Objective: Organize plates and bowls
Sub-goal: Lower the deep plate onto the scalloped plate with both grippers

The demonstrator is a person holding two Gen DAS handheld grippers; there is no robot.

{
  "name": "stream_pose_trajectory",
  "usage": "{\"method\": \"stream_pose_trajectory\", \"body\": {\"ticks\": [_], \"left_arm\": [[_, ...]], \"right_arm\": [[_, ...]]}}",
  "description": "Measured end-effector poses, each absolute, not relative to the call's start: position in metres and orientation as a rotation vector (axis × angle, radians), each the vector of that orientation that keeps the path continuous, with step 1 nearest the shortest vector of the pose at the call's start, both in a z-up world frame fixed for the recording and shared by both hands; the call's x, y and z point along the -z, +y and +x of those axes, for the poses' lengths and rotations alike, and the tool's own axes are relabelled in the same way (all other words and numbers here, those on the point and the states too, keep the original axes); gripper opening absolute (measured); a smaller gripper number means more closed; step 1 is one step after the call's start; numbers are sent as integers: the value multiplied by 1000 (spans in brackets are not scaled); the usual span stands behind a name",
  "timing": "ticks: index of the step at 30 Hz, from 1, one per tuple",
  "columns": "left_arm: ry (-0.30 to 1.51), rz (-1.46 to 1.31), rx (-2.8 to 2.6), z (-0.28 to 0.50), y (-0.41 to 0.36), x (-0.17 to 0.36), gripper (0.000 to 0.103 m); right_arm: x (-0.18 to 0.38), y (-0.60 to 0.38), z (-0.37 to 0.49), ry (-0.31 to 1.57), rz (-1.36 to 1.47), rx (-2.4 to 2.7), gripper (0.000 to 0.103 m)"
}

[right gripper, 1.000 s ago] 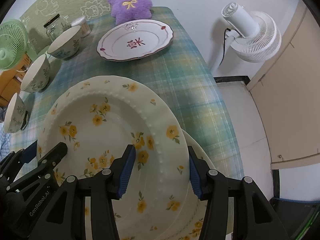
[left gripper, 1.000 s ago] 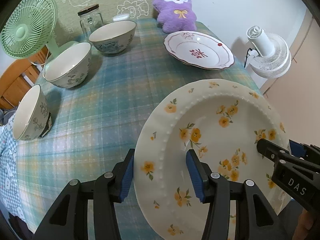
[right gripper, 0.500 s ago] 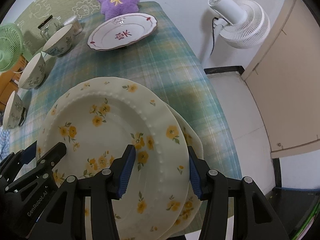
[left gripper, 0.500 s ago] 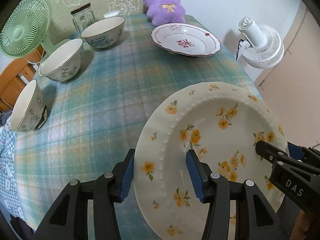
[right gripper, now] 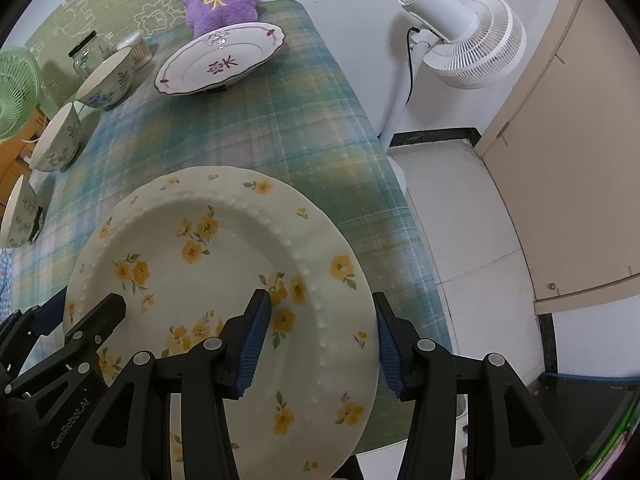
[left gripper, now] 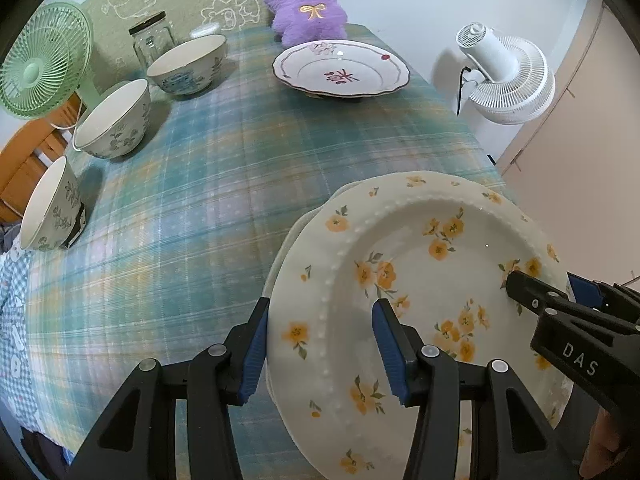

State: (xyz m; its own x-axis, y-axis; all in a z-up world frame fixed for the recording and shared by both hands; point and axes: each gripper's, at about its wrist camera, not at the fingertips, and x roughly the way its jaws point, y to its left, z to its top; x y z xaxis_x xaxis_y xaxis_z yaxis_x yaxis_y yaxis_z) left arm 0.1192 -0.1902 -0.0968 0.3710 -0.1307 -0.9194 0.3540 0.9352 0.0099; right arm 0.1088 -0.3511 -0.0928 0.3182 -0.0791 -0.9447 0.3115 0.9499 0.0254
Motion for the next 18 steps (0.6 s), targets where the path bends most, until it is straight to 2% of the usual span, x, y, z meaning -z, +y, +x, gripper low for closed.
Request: {"method": "stream_pose_trajectory", "body": {"ticks": [18], "left_arm": [[1171, 223, 242, 120, -199, 111, 51]], "right_arm": [[111, -356, 113, 1237, 224, 220, 54]]}}
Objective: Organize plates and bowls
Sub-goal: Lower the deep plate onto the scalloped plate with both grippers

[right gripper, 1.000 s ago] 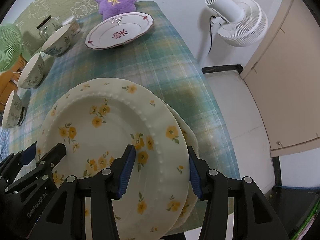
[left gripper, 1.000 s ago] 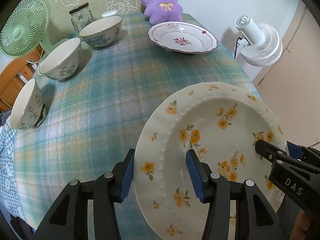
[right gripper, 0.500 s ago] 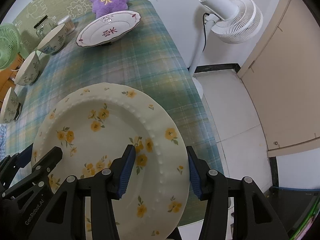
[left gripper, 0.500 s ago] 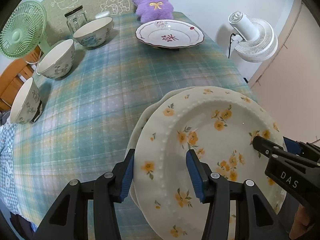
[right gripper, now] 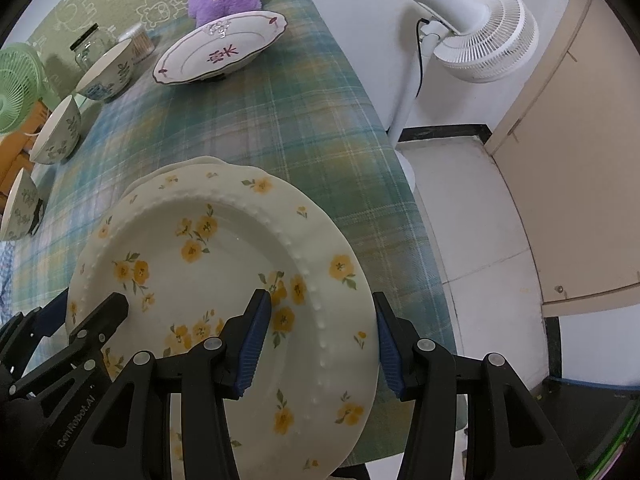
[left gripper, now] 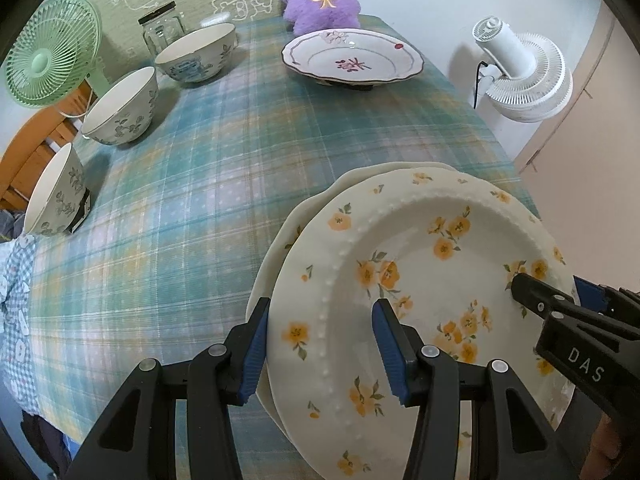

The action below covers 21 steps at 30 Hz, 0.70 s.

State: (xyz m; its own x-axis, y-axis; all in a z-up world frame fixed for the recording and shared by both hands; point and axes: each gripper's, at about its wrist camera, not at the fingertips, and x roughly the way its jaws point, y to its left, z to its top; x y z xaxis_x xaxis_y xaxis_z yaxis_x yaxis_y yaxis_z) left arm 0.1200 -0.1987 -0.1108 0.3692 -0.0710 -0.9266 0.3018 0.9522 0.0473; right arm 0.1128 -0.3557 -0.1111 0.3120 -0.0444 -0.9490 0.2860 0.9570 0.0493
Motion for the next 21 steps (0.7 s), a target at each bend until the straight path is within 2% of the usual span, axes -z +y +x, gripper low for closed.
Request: {"method": "stream_pose_trajectory", "body": {"ticks": [12, 21], "left_arm": [[1149, 232, 237, 117, -203, 116, 53], [1141, 234, 243, 116, -212, 120, 73]], "right_arm": [[115, -361, 114, 1239, 241, 212, 54], [116, -363, 112, 1225, 235, 203, 54]]}}
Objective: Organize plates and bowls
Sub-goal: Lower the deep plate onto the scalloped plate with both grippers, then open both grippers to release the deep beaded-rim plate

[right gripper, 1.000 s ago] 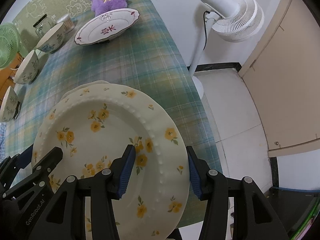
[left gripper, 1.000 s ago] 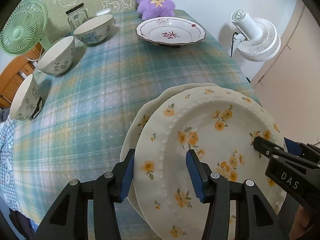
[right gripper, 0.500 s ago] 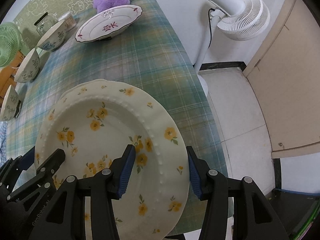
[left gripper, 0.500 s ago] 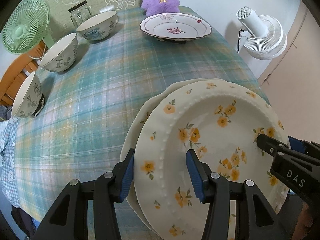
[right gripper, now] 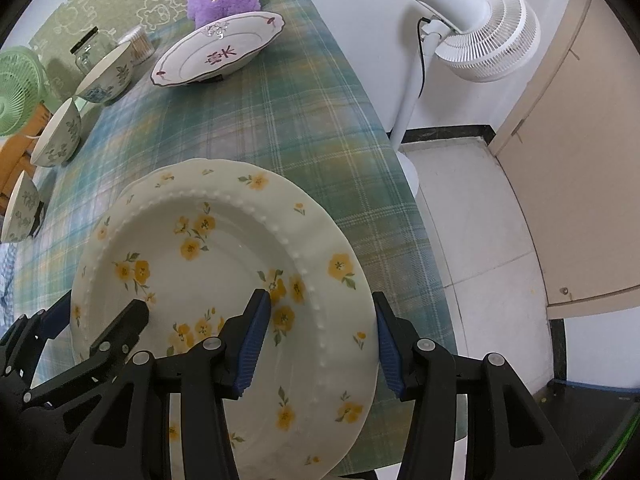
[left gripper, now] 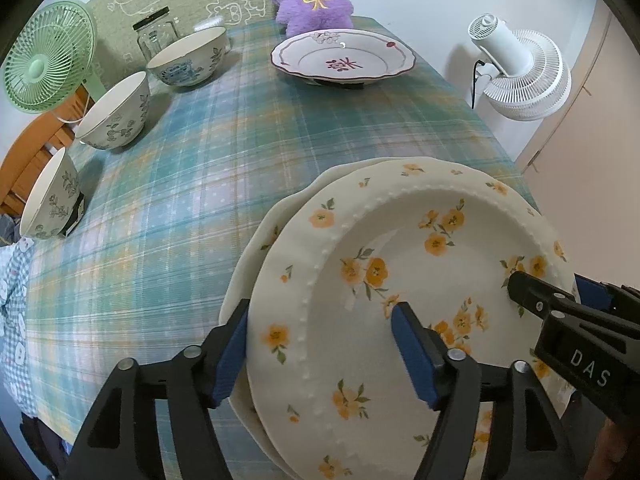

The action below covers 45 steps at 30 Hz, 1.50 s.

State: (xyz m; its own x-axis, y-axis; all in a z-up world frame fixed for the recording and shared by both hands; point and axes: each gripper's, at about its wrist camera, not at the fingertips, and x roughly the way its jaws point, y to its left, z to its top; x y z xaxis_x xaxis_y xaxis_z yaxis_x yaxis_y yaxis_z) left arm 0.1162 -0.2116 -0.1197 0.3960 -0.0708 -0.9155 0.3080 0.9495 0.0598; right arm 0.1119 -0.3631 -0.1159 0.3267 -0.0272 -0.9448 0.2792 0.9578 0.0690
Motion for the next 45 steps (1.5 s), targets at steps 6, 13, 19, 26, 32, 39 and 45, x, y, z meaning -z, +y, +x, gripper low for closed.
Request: {"method": "stream_pose_trajectory", "body": {"ticks": [6, 13, 19, 26, 32, 39, 45], "left_arm": [[1159, 237, 218, 116, -214, 119, 75], [1181, 265, 160, 114, -218, 120, 75], [1121, 368, 69, 111, -227, 117, 84], [1159, 275, 97, 111, -216, 115, 84], [1150, 249, 116, 112, -212, 111, 84], [1147, 214, 144, 115, -205, 109, 84], [1136, 178, 196, 120, -197, 100, 84]], "right_arm": [[116, -363, 112, 1226, 224, 182, 54], [115, -362, 114, 1239, 211, 167, 55], [112, -355, 117, 1233, 159, 143, 55], [111, -354, 121, 1242, 162, 130, 58], [115, -350, 129, 1245, 164, 142, 62], [117, -345, 139, 1243, 163, 140, 66], [101, -345, 137, 1192, 153, 173, 67]]}}
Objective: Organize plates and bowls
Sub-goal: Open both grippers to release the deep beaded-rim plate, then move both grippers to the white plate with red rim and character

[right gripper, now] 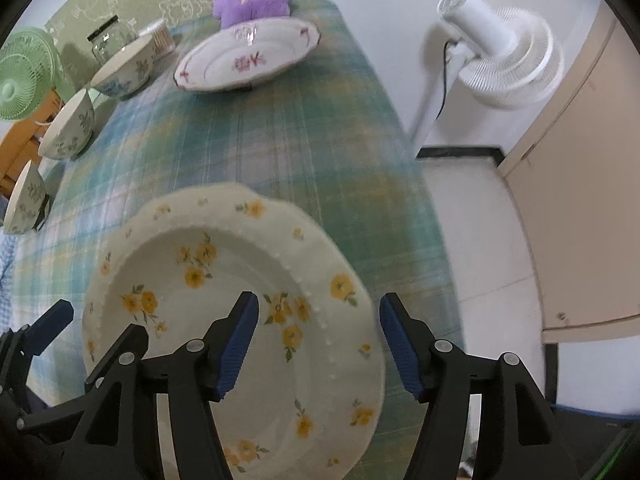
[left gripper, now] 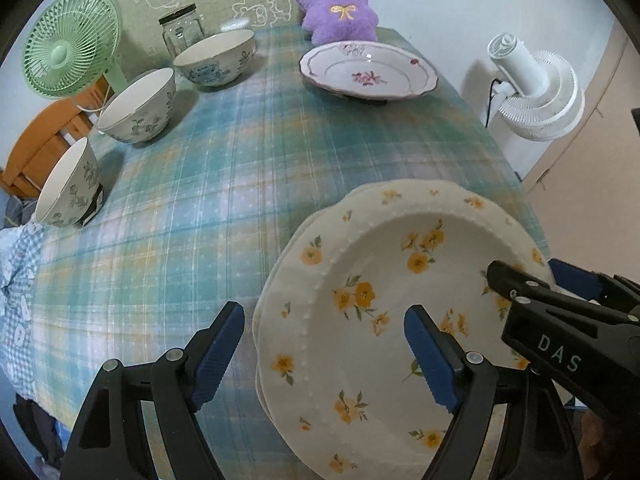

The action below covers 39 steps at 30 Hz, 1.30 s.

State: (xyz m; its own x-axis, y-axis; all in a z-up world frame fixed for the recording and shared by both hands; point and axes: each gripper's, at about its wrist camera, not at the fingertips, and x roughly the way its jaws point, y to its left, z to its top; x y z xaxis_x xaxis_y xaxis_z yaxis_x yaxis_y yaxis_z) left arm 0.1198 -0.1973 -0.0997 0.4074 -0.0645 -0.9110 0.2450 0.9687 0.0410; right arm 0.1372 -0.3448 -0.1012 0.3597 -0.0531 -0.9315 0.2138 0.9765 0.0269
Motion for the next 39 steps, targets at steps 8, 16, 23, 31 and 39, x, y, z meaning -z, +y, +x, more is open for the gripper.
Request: {"method": "stream_pose_trajectory", "body": {"ticks": [8, 16, 23, 31, 39], "left_arm": [[1067, 141, 263, 125, -184, 63, 84], [978, 120, 293, 125, -172, 20, 84], [875, 110, 298, 125, -167, -8, 84], [849, 102, 302, 140, -167, -29, 84], [837, 89, 245, 173, -182, -36, 84]], "right_arm": [[56, -333, 132, 1106, 156, 204, 68], [1, -313, 126, 974, 125, 194, 68], [-29, -306, 126, 918, 139, 195, 68], [-53, -302, 141, 880, 111, 176, 68], [-62, -312, 180, 841, 83, 105, 68]]}}
